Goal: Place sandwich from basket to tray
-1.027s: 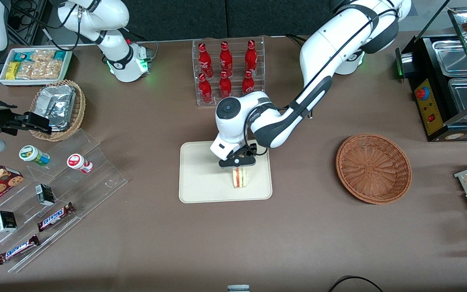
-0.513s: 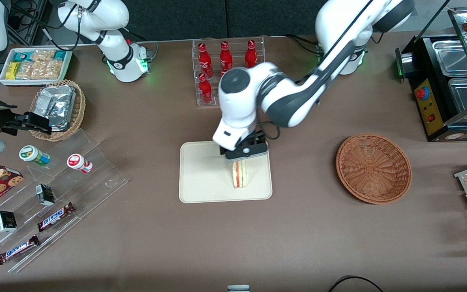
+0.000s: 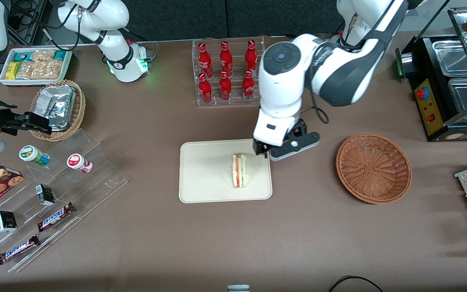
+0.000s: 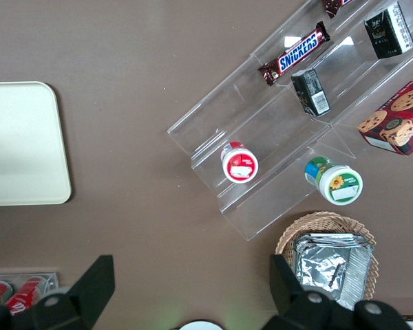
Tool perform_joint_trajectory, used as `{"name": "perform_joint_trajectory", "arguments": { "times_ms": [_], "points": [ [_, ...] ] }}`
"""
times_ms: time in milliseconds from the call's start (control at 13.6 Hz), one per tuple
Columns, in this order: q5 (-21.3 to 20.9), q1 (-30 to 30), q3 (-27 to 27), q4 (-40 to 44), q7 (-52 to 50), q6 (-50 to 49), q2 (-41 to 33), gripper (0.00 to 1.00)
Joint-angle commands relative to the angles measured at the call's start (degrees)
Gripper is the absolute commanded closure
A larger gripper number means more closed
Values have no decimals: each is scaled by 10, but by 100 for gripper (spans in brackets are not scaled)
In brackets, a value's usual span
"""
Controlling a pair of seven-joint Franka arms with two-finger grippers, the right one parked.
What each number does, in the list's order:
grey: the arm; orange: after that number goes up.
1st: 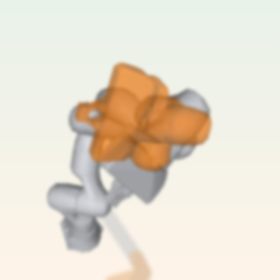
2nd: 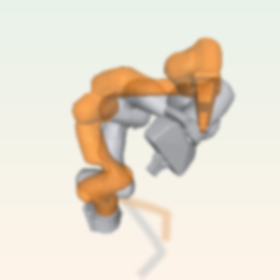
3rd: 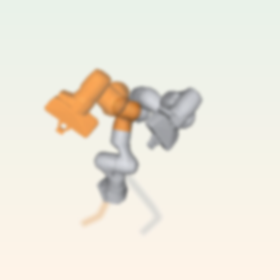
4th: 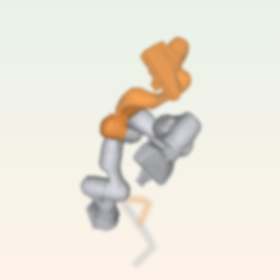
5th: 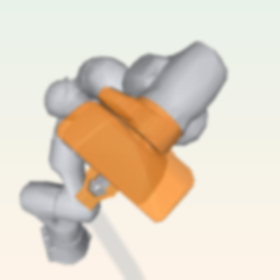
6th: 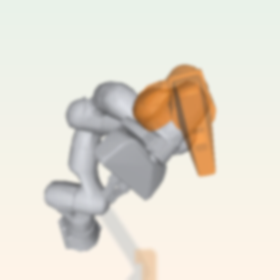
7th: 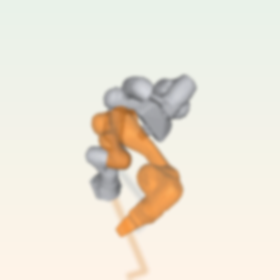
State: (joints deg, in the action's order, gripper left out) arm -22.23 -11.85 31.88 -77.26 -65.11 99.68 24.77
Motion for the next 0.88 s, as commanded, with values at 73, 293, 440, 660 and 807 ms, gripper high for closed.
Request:
{"name": "perform_joint_trajectory", "arguments": {
  "times_ms": [73, 293, 440, 660, 807],
  "points": [
    [18, 44, 0, 24, 71, -61, -20, 1],
    [78, 97, -2, 38, 187, -98, -51, 1],
    [105, 125, -22, 38, 261, -124, -78, 1],
    [156, 125, -103, 36, 367, -142, -111, 1],
    [186, 121, -152, 34, 442, -163, -121, 1]
  ]
}}
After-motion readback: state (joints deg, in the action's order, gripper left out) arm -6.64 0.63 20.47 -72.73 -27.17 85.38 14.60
